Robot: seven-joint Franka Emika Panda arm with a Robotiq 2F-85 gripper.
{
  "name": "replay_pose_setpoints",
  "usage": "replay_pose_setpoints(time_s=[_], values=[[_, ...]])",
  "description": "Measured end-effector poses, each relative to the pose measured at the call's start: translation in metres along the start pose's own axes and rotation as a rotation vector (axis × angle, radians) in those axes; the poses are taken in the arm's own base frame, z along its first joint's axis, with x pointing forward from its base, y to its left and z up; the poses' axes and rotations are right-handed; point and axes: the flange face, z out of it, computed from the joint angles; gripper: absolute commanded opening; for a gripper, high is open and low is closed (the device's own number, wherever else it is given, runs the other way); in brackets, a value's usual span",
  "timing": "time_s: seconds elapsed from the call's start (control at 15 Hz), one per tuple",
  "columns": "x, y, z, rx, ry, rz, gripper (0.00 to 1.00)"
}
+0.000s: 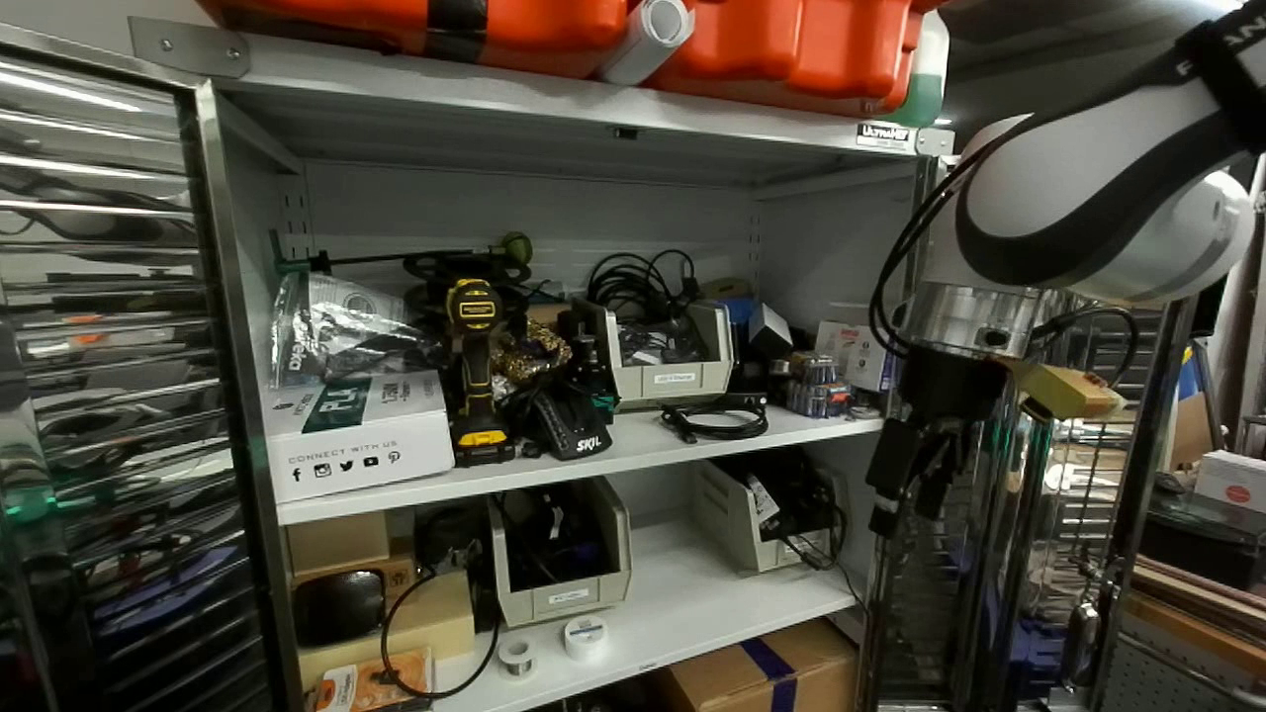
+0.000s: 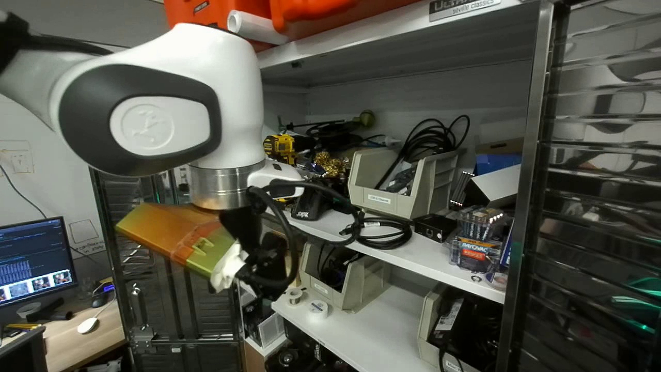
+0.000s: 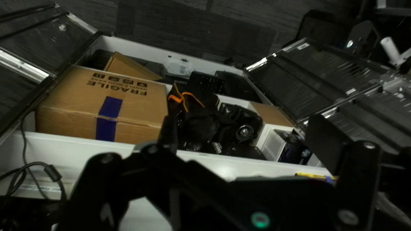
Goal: Put the black cable into the compartment.
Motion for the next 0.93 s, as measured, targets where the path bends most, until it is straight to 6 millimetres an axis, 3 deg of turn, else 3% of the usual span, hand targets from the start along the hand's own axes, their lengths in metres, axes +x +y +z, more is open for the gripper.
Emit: replay_pose_setpoints(time_s=[0.53, 0.93], values=[[0.086, 0.078, -0.009, -0.052, 0.075, 0.167, 1.00], [0.155, 0.107, -0.009, -0.070, 0.122, 0.279, 1.00]])
